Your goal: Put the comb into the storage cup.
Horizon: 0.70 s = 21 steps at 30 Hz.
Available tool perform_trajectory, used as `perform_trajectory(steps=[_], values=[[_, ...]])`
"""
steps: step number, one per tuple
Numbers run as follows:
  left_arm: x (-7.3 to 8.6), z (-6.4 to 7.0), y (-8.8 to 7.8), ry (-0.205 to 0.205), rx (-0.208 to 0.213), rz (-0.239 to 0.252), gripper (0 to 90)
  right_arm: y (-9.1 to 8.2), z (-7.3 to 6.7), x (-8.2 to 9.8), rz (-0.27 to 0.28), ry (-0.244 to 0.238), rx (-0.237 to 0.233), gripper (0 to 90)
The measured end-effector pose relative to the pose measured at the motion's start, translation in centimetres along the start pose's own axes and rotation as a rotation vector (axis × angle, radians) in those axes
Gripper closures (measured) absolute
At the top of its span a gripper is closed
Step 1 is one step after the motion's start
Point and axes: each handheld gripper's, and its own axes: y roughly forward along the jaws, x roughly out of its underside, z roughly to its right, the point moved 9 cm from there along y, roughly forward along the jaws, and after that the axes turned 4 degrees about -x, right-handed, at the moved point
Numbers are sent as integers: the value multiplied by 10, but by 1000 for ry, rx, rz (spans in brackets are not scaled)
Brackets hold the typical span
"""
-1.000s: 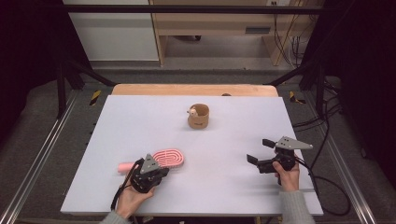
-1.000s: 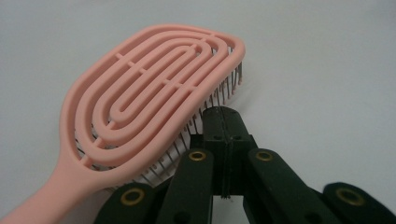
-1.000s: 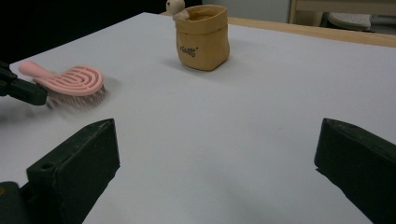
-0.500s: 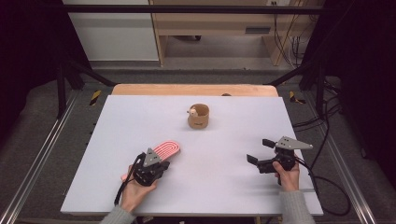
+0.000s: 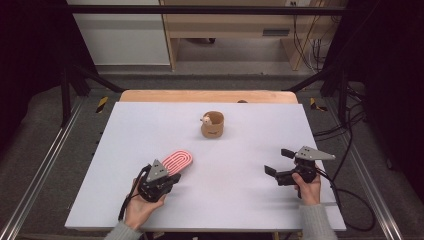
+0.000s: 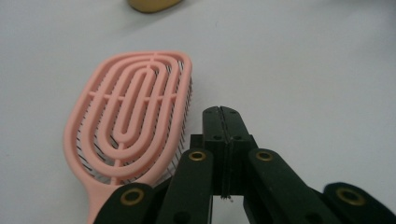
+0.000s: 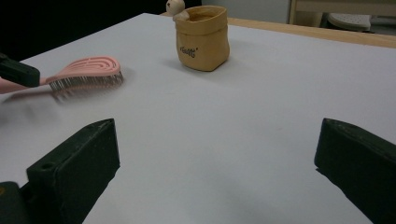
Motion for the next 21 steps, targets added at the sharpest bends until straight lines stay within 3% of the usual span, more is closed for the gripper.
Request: perform_trajectory(steps=[4, 9, 11, 14, 20, 21], values=[[-12, -6, -21, -8, 7, 46, 857, 0, 0, 0, -1, 0, 0, 4], [-17, -13, -33, -17, 7, 68, 759, 0, 0, 0, -1, 0, 0, 4], [-19, -17, -38, -25, 10, 77, 689, 1, 0, 0, 0, 0, 0, 4], [-24, -25, -49, -42, 14, 111, 502, 0, 0, 0, 0, 1, 0, 4], [-29, -35, -61, -54, 7, 143, 294, 0, 0, 0, -1, 1, 0, 3], [-29, -38, -62, -54, -2, 147, 294, 0, 0, 0, -1, 0, 0, 4]])
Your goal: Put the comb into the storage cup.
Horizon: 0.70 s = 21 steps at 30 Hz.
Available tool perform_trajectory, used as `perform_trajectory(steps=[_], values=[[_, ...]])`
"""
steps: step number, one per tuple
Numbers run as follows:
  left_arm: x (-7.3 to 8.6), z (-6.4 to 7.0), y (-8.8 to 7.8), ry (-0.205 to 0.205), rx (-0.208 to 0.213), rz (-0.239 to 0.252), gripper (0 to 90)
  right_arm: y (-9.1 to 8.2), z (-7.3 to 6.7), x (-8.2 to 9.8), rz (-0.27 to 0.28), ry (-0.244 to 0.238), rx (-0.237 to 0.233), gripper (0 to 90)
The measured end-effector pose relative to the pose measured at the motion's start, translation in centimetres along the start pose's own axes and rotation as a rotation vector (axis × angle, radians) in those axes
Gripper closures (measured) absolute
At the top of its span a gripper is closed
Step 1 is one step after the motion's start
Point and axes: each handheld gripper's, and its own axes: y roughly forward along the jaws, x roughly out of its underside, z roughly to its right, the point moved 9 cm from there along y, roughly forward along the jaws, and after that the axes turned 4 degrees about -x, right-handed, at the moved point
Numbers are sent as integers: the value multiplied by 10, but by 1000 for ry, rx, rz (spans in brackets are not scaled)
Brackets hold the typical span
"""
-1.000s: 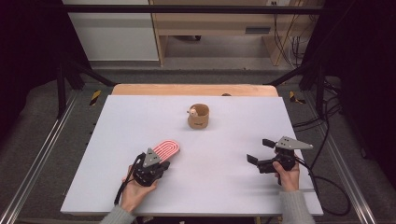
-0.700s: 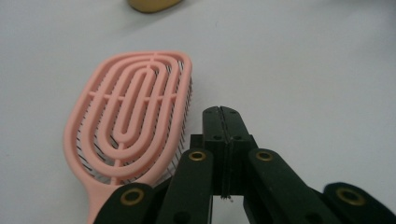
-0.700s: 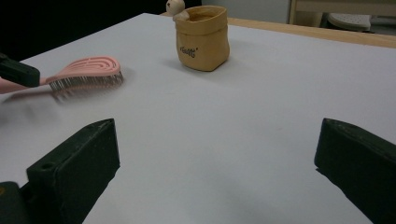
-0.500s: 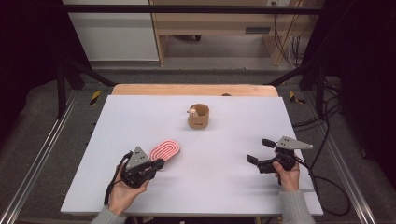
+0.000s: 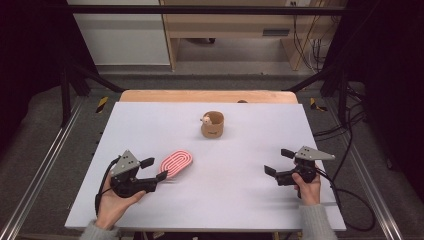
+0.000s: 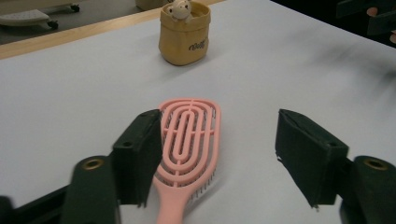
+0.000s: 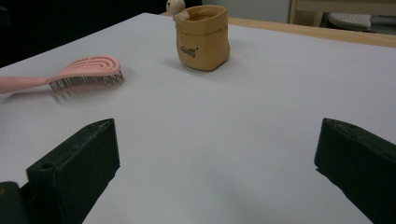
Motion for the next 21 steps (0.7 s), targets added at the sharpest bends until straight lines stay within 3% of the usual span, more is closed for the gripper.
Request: perform_trajectory(steps=[5, 8, 21], values=[[-3, -10, -6, -13, -29, 4, 93, 0, 0, 0, 1, 0, 0, 4], [-4, -13, -7, -18, -32, -4, 27, 0, 0, 0, 0, 0, 1, 4], [-16, -35, -24, -27, -33, -13, 0, 0, 0, 0, -2, 2, 2, 4]])
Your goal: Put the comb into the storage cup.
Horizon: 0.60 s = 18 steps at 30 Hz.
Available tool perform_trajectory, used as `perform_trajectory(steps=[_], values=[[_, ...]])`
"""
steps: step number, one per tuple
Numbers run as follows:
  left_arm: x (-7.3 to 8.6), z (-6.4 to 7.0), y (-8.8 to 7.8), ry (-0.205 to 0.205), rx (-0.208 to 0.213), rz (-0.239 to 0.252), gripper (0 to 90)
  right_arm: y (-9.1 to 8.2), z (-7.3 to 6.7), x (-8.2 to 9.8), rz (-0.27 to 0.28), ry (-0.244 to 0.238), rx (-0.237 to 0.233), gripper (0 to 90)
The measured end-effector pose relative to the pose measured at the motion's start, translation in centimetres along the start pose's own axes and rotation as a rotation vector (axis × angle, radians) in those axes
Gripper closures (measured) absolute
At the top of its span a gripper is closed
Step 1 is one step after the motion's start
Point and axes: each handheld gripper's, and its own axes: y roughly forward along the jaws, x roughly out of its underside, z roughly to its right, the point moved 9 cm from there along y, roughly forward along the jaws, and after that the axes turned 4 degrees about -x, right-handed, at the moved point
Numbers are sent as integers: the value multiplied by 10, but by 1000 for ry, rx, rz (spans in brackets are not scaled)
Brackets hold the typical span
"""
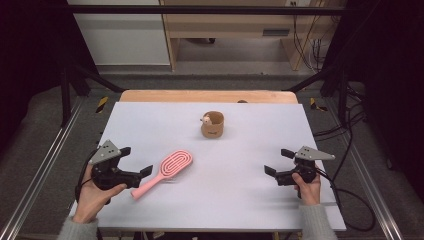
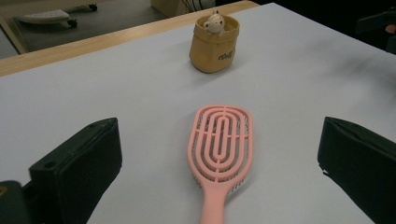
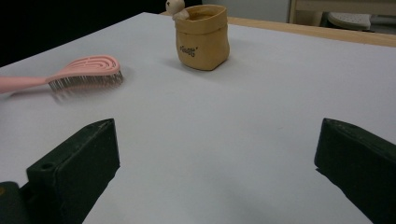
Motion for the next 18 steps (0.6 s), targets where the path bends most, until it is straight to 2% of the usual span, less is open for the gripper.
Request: perform_trajectory(steps=[6, 10, 18], values=[[3, -12, 9, 3, -19, -63, 0, 0, 0, 0, -2, 1, 0, 4], [6, -13, 15, 17, -22, -92, 0, 1, 0, 0, -2, 0, 0, 4], [16, -12, 31, 36, -1, -157, 0, 1, 0, 0, -1, 0, 0, 4]])
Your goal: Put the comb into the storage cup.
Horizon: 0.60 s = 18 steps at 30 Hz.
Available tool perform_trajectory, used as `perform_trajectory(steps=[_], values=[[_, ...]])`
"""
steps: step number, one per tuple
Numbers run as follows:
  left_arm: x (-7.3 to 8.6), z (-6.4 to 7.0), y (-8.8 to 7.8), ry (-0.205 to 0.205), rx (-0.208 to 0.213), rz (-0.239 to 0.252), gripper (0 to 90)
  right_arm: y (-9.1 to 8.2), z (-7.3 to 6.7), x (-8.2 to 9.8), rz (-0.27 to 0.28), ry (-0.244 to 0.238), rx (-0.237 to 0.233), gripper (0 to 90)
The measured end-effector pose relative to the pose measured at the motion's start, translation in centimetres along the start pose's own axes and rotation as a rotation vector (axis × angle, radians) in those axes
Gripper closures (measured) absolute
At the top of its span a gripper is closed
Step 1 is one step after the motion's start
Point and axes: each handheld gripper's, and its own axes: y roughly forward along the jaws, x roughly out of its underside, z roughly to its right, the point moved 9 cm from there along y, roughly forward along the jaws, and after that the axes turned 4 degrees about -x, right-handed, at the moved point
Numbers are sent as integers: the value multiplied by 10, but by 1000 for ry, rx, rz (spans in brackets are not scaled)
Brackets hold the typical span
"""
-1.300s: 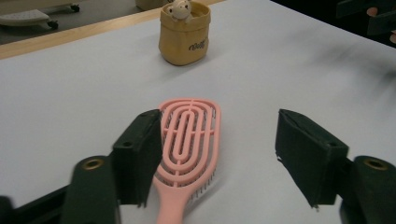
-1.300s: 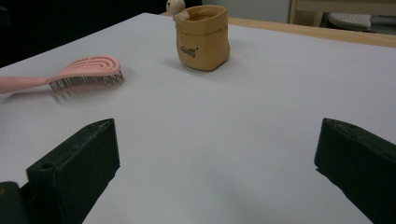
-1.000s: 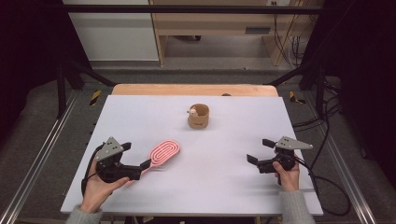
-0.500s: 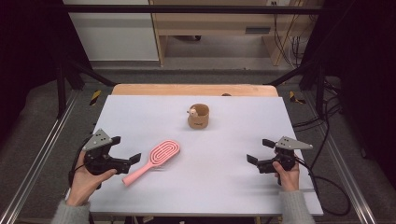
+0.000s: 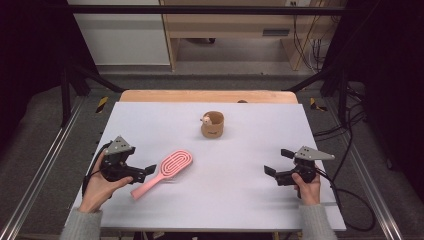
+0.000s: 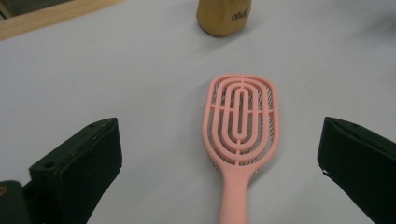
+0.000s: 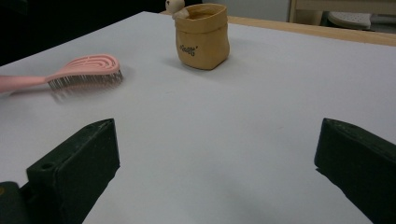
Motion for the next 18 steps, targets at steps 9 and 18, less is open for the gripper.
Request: perform_trajectory(steps=[9, 18], values=[[15, 3, 15, 23, 8, -74, 0, 0, 0, 0, 0, 0, -1, 4], [27, 7, 26, 48, 11, -136, 0, 0, 0, 0, 1, 0, -2, 4]])
